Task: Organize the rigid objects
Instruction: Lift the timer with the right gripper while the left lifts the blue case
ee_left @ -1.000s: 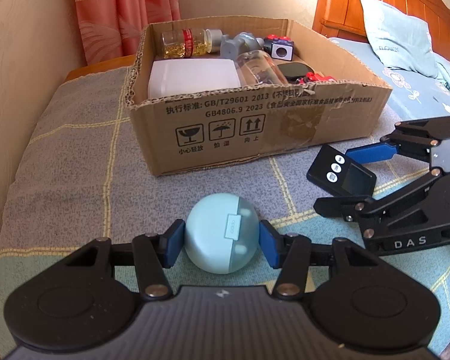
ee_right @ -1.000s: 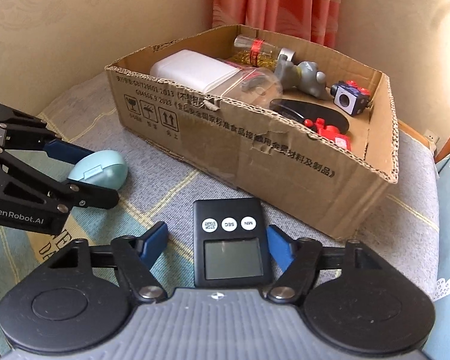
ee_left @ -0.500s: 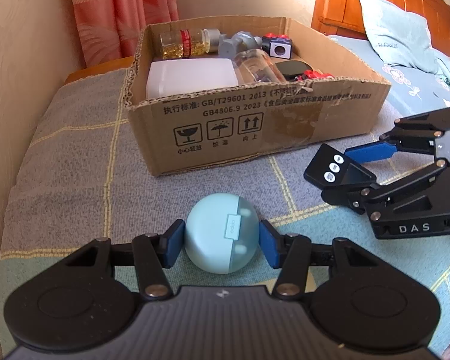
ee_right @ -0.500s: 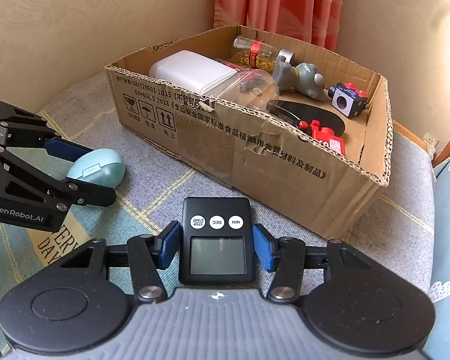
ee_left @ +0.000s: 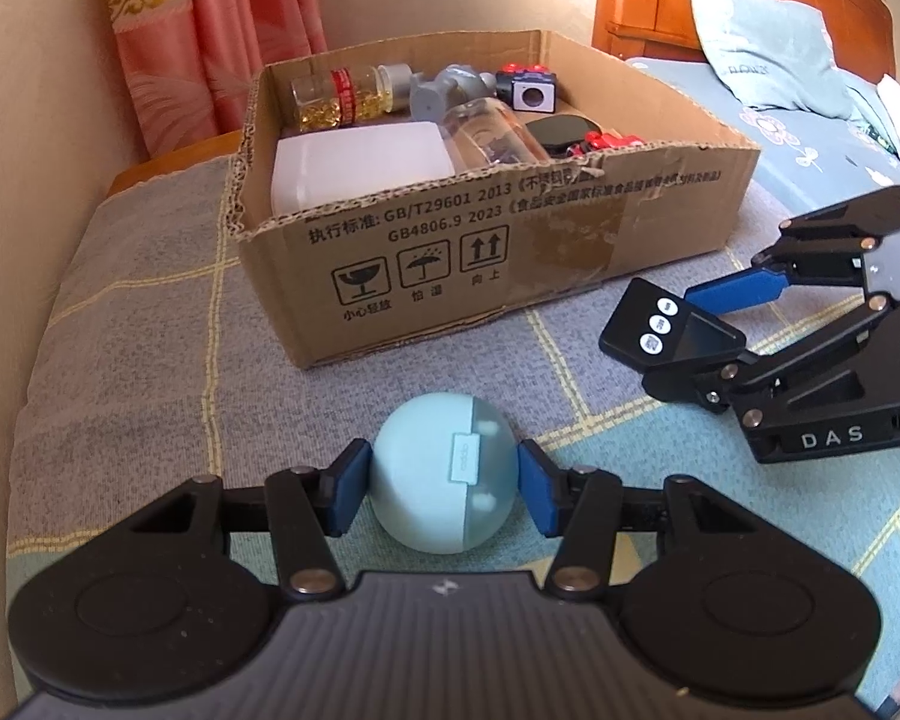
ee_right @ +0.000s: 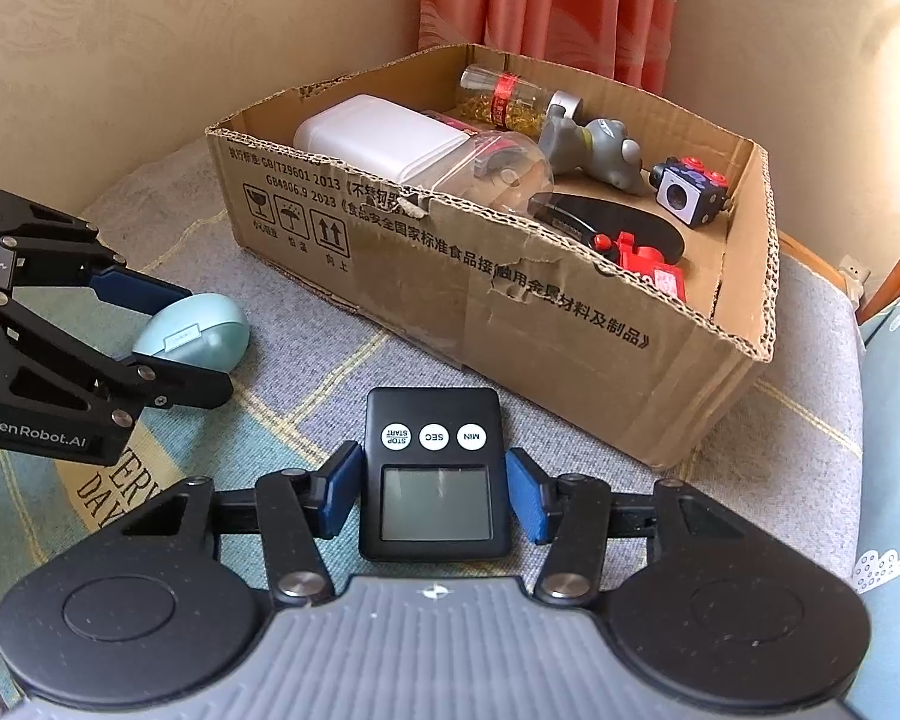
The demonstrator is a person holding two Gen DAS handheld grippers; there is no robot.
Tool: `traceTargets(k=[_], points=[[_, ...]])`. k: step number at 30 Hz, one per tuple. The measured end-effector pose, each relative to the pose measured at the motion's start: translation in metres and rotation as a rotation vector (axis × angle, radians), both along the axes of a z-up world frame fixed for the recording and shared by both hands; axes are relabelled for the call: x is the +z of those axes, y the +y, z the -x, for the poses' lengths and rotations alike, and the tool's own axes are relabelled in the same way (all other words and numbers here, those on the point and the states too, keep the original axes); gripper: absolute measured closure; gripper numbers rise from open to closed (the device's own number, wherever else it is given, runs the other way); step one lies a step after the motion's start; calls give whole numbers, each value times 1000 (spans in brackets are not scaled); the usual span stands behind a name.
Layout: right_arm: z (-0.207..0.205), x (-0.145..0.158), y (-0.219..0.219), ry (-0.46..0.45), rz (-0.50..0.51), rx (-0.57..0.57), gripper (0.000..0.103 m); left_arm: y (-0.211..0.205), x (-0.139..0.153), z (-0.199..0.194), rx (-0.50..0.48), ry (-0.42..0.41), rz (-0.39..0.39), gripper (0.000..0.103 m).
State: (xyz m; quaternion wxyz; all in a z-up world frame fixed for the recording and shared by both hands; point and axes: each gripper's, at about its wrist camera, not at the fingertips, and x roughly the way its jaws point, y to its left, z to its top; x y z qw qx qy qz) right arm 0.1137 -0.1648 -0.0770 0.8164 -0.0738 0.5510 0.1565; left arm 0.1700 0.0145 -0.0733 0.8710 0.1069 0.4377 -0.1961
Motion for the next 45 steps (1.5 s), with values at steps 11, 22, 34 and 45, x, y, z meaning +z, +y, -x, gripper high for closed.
traceTargets(k=[11, 22, 34, 45], points=[[9, 5, -2, 17, -1, 11, 46, 3, 2, 2, -31, 26, -3, 51], [11, 20, -6, -6, 4, 14, 46, 3, 10, 7, -51, 15, -2, 51], [15, 24, -6, -19, 8, 16, 46, 3, 1, 4, -37, 58, -4, 51], [18, 42, -6, -59, 19, 42, 46, 4, 18, 5, -53, 54, 11, 51]])
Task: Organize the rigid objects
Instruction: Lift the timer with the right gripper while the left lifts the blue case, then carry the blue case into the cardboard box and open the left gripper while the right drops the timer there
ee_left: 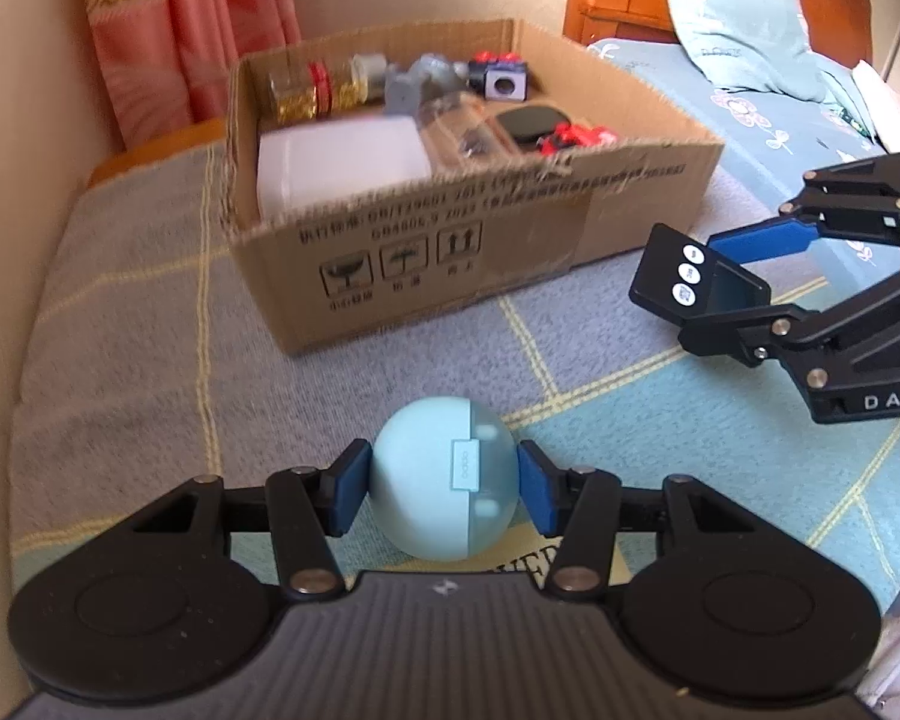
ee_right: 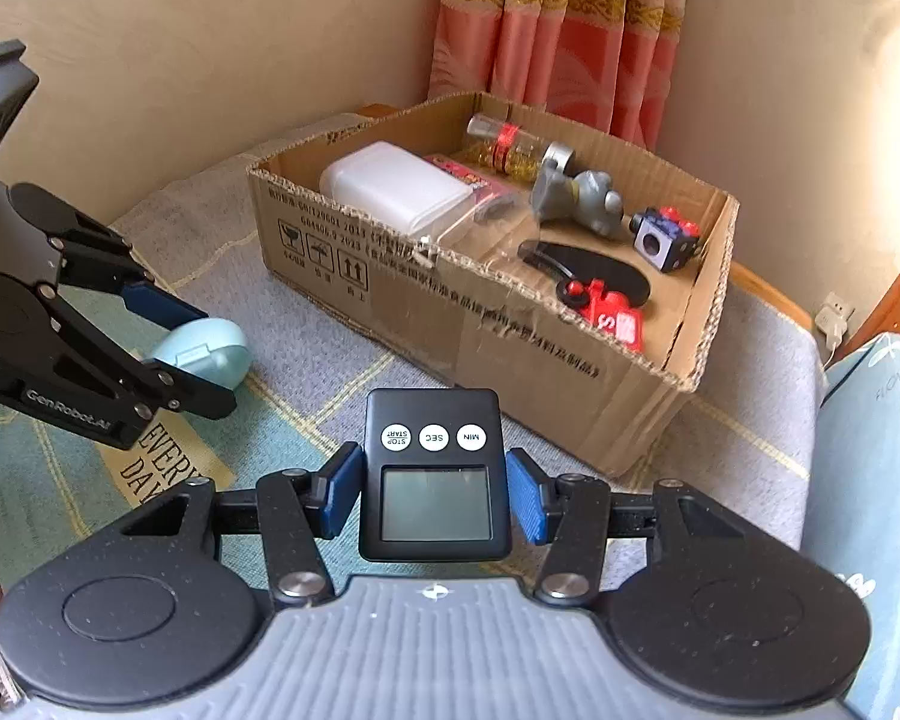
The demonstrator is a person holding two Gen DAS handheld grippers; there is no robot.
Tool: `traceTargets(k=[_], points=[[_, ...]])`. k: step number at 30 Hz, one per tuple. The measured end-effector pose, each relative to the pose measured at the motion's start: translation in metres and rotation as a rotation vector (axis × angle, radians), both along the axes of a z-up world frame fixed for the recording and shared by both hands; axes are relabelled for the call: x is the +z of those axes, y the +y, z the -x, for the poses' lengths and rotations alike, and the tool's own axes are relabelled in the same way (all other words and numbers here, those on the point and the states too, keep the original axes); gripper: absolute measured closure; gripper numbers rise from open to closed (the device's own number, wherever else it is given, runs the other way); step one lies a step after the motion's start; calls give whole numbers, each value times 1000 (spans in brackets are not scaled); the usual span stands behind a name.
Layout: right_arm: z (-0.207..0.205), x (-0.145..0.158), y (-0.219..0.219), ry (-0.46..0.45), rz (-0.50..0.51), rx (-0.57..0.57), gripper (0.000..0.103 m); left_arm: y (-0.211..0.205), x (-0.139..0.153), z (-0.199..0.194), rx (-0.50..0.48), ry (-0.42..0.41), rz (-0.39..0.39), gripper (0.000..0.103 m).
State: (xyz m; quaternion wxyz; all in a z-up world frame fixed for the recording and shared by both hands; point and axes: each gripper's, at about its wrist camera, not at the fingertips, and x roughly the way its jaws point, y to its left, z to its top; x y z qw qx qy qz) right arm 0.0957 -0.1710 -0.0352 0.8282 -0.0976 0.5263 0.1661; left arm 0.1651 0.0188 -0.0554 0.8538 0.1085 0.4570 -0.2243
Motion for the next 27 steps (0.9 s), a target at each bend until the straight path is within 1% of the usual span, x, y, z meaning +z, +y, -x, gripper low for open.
traceTargets(k=[5, 8, 13, 15, 17, 20, 23, 25, 26, 27], points=[[-1, 16, -1, -36, 10, 20, 46, 1, 30, 4, -42, -37, 27, 51], [-6, 28, -3, -55, 5, 29, 46, -2, 52, 0, -68, -83, 28, 51], [-25, 48, -9, -102, 5, 22, 46, -13, 85, -24, -96, -156, 43, 51], [-34, 53, -12, -112, 3, 13, 46, -21, 93, -40, -106, -193, 33, 51], [-44, 56, -15, -117, 4, 4, 46, -30, 96, -58, -120, -208, 23, 51], [-58, 55, -19, -114, 2, -19, 46, -43, 91, -94, -108, -194, 11, 51], [-67, 52, -20, -106, 6, -33, 46, -55, 76, -123, -88, -180, -8, 51], [-71, 49, -21, -96, 11, -44, 46, -59, 68, -137, -76, -160, -3, 51], [-73, 48, -22, -94, 15, -45, 46, -60, 66, -141, -68, -157, 7, 48], [-75, 47, -22, -92, 20, -45, 46, -61, 64, -145, -51, -164, 13, 35]])
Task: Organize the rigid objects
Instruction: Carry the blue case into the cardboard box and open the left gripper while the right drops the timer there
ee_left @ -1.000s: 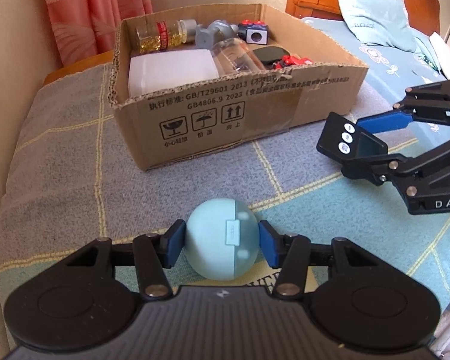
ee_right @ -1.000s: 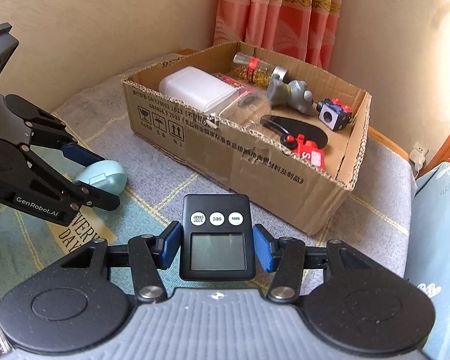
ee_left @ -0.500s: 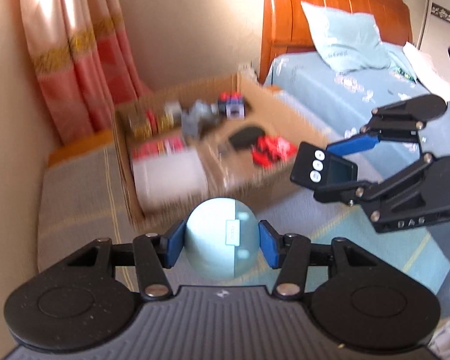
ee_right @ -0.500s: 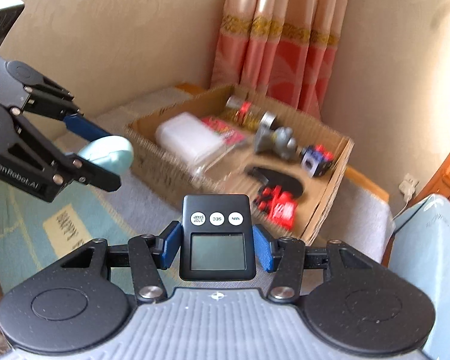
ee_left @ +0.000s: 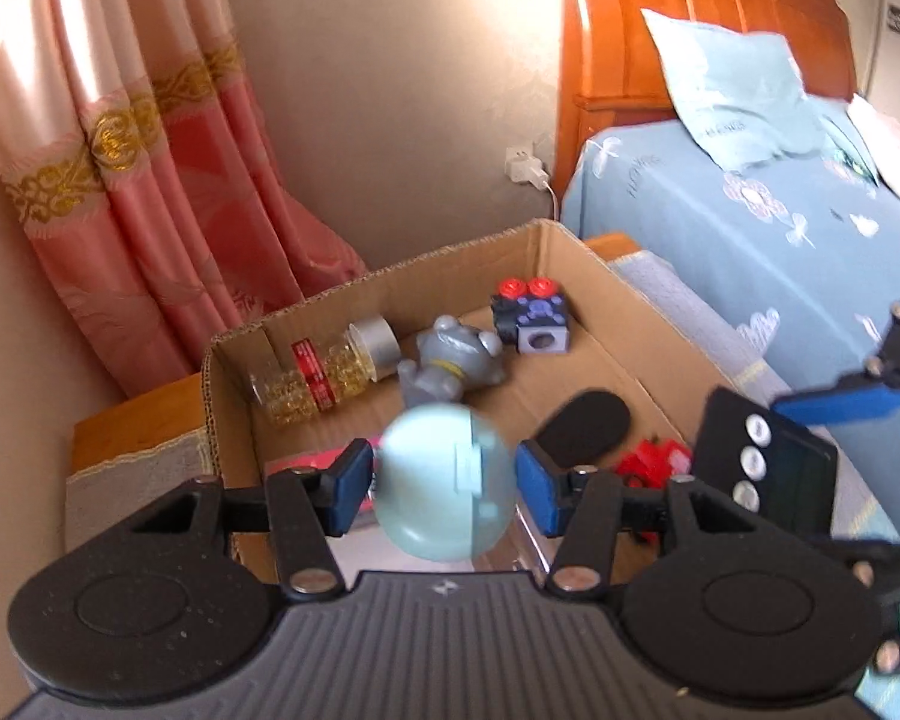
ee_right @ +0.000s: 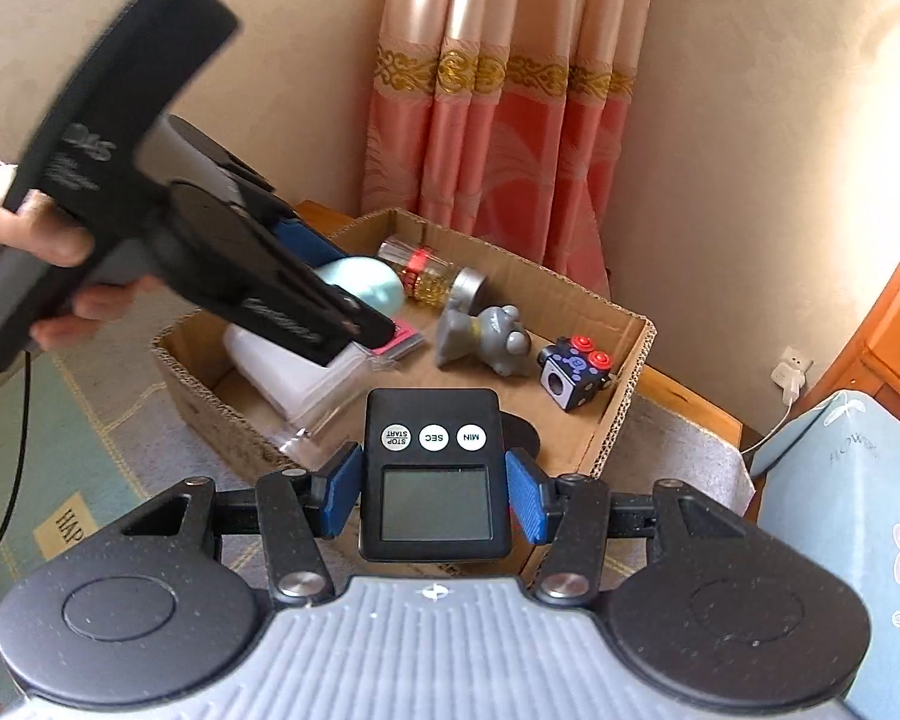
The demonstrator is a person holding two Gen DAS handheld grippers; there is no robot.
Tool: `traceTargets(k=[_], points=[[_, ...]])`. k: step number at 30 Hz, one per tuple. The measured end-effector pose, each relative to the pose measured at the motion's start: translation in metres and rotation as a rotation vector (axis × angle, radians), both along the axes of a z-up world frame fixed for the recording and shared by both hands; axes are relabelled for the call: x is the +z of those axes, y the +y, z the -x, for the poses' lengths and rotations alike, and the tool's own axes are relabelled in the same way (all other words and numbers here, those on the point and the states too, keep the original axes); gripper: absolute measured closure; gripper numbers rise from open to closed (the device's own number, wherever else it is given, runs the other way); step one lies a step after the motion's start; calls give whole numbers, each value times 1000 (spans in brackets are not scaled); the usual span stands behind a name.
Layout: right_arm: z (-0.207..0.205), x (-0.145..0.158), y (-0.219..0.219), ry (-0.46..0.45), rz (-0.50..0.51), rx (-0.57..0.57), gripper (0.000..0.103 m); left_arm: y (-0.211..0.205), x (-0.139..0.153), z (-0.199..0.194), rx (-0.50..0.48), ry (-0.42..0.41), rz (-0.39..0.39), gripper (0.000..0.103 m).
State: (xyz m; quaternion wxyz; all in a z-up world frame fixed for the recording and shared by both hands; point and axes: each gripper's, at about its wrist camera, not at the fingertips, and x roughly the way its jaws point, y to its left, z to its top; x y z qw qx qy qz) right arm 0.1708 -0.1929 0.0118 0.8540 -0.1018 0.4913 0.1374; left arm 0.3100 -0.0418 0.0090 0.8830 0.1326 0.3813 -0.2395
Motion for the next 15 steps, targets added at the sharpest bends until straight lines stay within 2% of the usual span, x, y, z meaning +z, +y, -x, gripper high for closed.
traceTargets(k=[1, 2, 3, 10, 15], points=[[-1, -1, 0, 1, 5, 1, 46, 0, 0, -2, 17, -10, 1, 25], [-3, -2, 0, -2, 12, 1, 46, 2, 1, -3, 35, -27, 7, 10], [-5, -4, 1, -4, 17, 2, 46, 4, 4, 0, 58, -59, 20, 6], [-32, -14, -4, 21, 30, -35, 49, 30, 22, 36, 142, -198, 66, 1], [-63, -32, -6, 73, 32, -81, 49, 44, 17, 62, 181, -186, 109, 1]])
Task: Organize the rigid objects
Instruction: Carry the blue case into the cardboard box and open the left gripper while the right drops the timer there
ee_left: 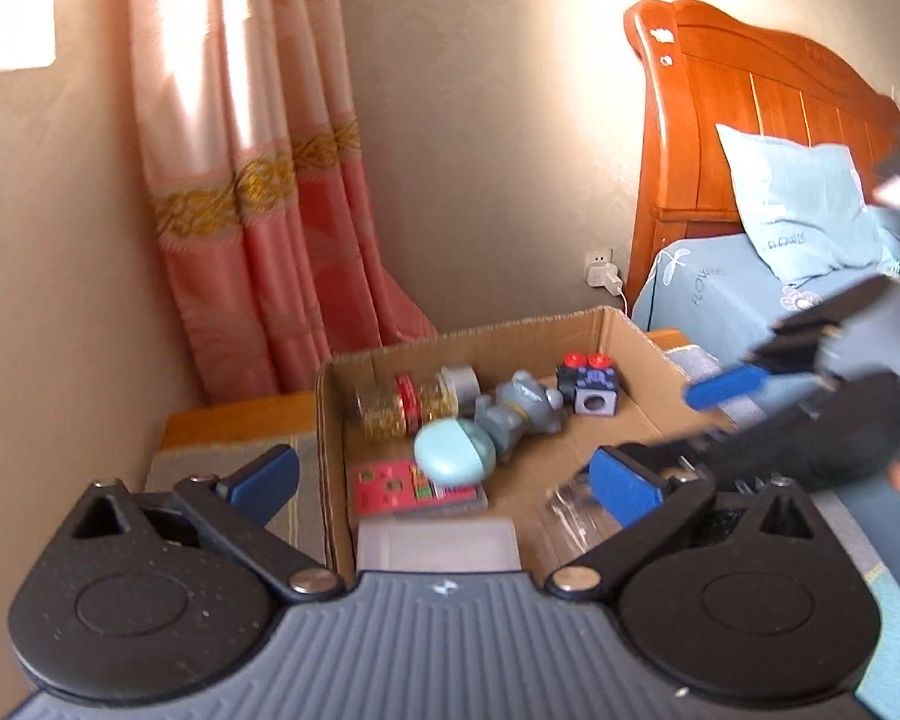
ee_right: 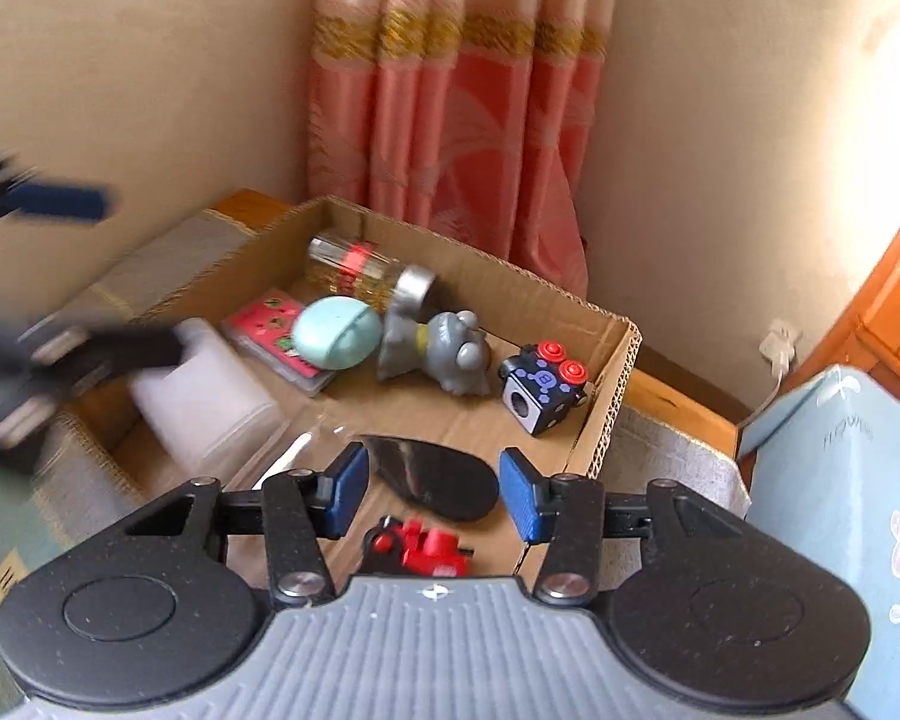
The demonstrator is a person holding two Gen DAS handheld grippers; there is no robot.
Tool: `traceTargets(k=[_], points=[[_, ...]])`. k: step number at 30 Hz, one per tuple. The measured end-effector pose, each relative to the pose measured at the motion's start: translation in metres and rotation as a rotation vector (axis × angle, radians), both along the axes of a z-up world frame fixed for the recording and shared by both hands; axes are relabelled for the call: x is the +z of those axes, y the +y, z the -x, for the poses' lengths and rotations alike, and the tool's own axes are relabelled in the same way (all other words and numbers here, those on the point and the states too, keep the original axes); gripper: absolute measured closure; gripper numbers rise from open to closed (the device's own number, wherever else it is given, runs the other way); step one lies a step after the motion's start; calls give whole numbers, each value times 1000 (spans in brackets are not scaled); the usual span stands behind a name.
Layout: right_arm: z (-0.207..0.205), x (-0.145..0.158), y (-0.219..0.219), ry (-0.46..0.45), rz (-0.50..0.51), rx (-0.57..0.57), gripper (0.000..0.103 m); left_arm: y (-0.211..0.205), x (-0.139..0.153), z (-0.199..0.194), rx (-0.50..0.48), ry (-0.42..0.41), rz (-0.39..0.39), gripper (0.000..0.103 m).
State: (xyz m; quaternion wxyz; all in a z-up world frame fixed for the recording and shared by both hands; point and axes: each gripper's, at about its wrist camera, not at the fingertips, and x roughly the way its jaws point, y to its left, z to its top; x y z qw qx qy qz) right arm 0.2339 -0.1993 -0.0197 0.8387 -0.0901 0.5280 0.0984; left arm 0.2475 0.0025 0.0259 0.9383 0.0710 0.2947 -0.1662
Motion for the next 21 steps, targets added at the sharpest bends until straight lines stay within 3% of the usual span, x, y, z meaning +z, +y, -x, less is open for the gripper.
traceTargets(k=[2, 4, 7, 21], points=[[-9, -3, -4, 10, -24, -40, 42, 3, -2, 6, 3, 12, 4, 1], [-10, -1, -6, 9, -48, -79, 18, 6, -5, 16, 12, 4, 9, 1], [-3, 7, -5, -10, -76, -91, 1, 7, -6, 25, 30, -15, -1, 1], [49, 28, 1, 46, 91, -95, 0, 7, -8, 61, 0, -10, 14, 1]])
